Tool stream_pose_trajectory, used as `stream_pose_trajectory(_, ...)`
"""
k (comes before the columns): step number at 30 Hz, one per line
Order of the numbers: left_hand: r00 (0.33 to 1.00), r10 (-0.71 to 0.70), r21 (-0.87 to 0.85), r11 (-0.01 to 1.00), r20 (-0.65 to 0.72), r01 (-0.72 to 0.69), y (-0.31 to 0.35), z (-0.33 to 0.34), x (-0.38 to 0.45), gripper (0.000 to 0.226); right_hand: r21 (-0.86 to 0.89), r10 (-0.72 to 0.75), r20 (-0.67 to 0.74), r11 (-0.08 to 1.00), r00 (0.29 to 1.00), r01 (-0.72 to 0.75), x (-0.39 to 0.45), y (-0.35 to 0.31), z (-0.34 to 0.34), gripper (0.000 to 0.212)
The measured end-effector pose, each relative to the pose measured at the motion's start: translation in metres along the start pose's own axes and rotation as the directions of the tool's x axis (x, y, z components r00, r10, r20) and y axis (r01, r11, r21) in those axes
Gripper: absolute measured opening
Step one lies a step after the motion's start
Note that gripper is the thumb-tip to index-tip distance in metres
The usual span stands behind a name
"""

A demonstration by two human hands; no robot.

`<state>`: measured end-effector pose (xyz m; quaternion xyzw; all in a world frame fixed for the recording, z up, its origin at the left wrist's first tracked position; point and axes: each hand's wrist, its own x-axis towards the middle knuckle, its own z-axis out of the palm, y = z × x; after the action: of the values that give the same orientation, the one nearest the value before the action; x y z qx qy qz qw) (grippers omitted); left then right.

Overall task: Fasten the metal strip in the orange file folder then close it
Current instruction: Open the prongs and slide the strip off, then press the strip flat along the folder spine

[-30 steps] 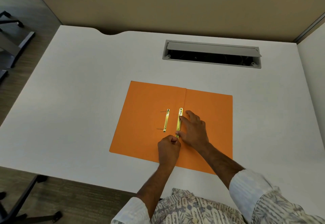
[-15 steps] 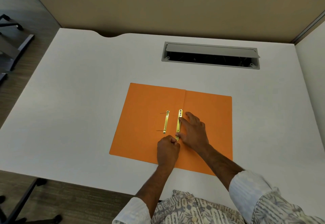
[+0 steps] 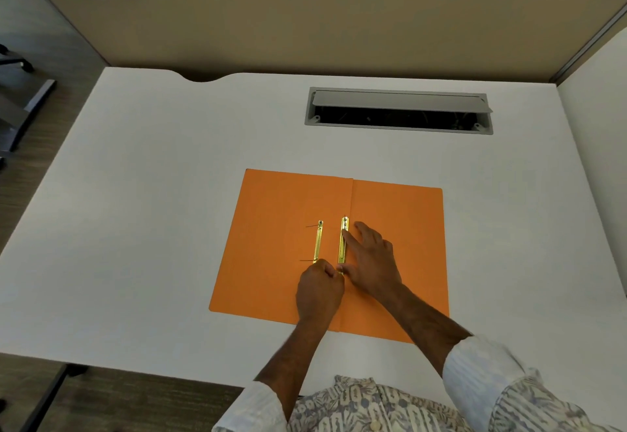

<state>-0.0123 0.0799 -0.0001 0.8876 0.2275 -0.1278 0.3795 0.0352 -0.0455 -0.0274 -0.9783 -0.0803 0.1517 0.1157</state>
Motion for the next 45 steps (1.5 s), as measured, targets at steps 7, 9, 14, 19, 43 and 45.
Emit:
stream_pose_trajectory(7, 0.974, 0.219, -0.169, 0.960, -0.052, -0.225, 0.017, -0.009, 0.047, 0.012, 0.021, 0.004, 0.010, 1.000, 1.000, -0.004, -0.003, -0.002, 0.000, 0.079)
stream_pose_trajectory(9, 0.964, 0.261, -0.177, 0.948, -0.041, -0.264, 0.025, -0.009, 0.059, 0.015, 0.031, 0.005, 0.003, 0.999, 1.000, -0.006, -0.005, -0.003, -0.001, 0.079)
stream_pose_trajectory(14, 0.951, 0.308, -0.176, 0.937, 0.011, -0.301, 0.033, -0.001, 0.080, 0.015, 0.009, 0.009, 0.006, 1.000, 1.000, -0.009, -0.005, -0.006, -0.003, 0.083)
stream_pose_trajectory(19, 0.952, 0.304, -0.152, 0.943, 0.032, -0.296, 0.035, 0.003, 0.093, 0.010, -0.015, 0.018, 0.023, 1.000, 1.000, -0.018, -0.002, -0.008, -0.005, 0.089)
stream_pose_trajectory(43, 0.933, 0.294, 0.035, 0.951, 0.206, -0.307, 0.059, 0.002, 0.123, 0.007, -0.109, 0.035, 0.061, 0.994, 0.998, -0.028, 0.001, -0.020, -0.013, 0.089)
stream_pose_trajectory(45, 0.940, 0.282, 0.056, 0.953, 0.192, -0.297, 0.063, 0.003, 0.122, 0.007, -0.109, 0.036, 0.053, 0.994, 0.998, -0.030, 0.001, -0.020, -0.013, 0.088)
